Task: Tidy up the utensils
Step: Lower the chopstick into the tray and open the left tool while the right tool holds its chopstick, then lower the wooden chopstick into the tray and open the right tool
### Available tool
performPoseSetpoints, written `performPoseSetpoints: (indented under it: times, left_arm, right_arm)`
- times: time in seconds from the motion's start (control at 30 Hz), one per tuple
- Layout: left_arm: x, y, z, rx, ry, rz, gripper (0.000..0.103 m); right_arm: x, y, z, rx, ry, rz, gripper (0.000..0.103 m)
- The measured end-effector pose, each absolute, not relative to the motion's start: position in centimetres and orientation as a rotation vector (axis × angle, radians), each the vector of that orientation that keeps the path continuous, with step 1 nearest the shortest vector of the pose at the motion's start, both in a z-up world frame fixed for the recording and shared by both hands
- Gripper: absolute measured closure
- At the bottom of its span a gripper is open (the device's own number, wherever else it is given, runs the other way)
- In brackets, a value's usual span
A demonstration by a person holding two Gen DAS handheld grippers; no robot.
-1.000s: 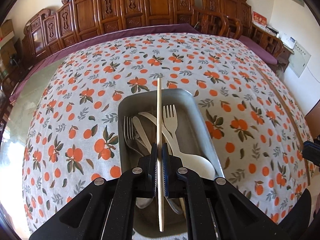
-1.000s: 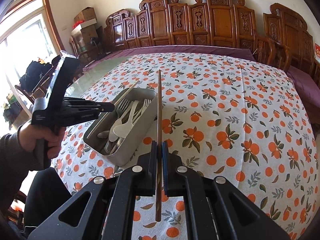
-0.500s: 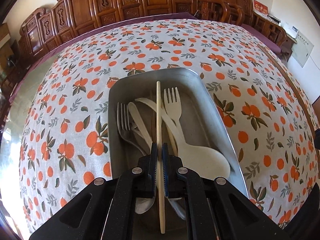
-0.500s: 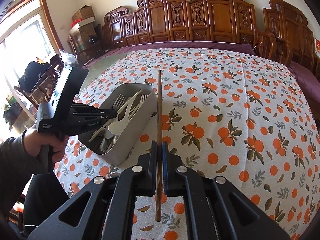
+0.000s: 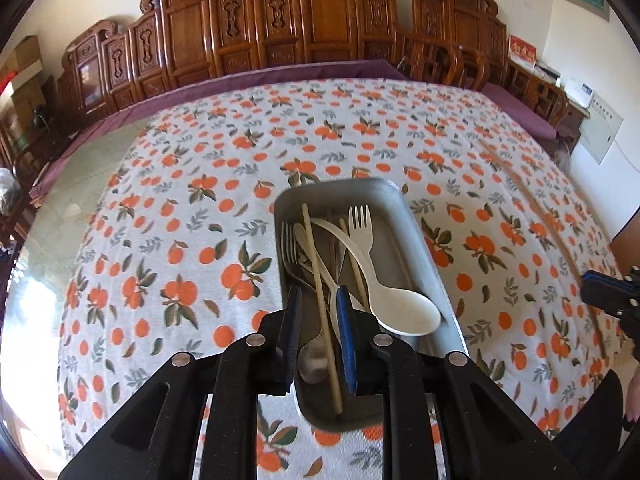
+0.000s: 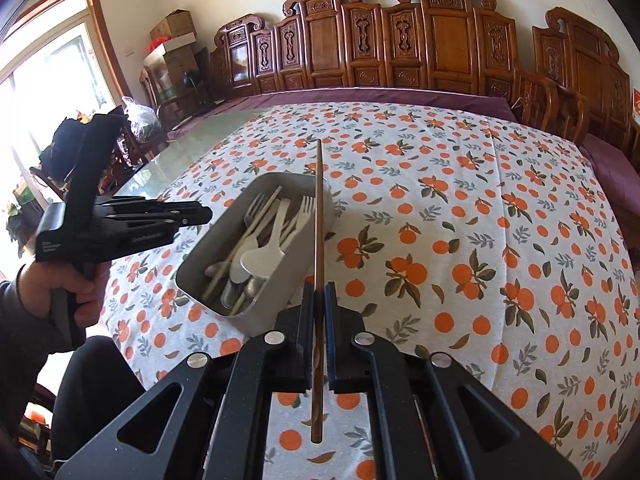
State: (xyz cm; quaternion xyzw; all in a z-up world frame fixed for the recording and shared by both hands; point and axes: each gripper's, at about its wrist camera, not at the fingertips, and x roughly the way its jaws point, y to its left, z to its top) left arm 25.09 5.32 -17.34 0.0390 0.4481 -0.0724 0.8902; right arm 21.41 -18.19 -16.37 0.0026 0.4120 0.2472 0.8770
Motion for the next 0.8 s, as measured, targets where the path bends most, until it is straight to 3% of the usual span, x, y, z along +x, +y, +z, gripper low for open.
performPoseSetpoints:
  times: [0.13, 0.33, 0.53, 0.6, 0.67, 0.8]
  left_arm:
    - [23.7, 6.0, -15.5, 0.062, 0.890, -0.158, 0.085]
    - [21.5, 7.0, -13.1, 0.051, 0.839, -0.171, 0.075]
    - [20.1, 8.0, -12.0, 0.038, 0.807, -0.170, 0.054]
    - [19.9, 8.4, -12.0, 0.032, 0.804, -0.172, 0.036]
    - [19.6, 8.9, -11.9, 0.027, 0.795, -0.173, 0.028]
    - [19.4, 9.8, -12.1, 0.020, 0.795, -0.164, 0.028]
  right_arm:
    - [21.2, -17.1, -15.5, -0.005, 0.852, 0.519, 0.097]
    - [21.3, -15.3, -14.8, -0.001, 0.859, 0.528, 0.097]
    - [22.0, -13.1, -15.0, 0.001, 0.880, 0.541, 0.097]
    - [22.4, -12.2, -15.2, 0.000, 0.889, 0.545, 0.097]
    - [23.0, -11.3, -15.6, 0.001, 0.902, 0.548, 0.097]
    - [24.4, -9.5, -16.7, 0.013, 0.936, 0.547, 0.097]
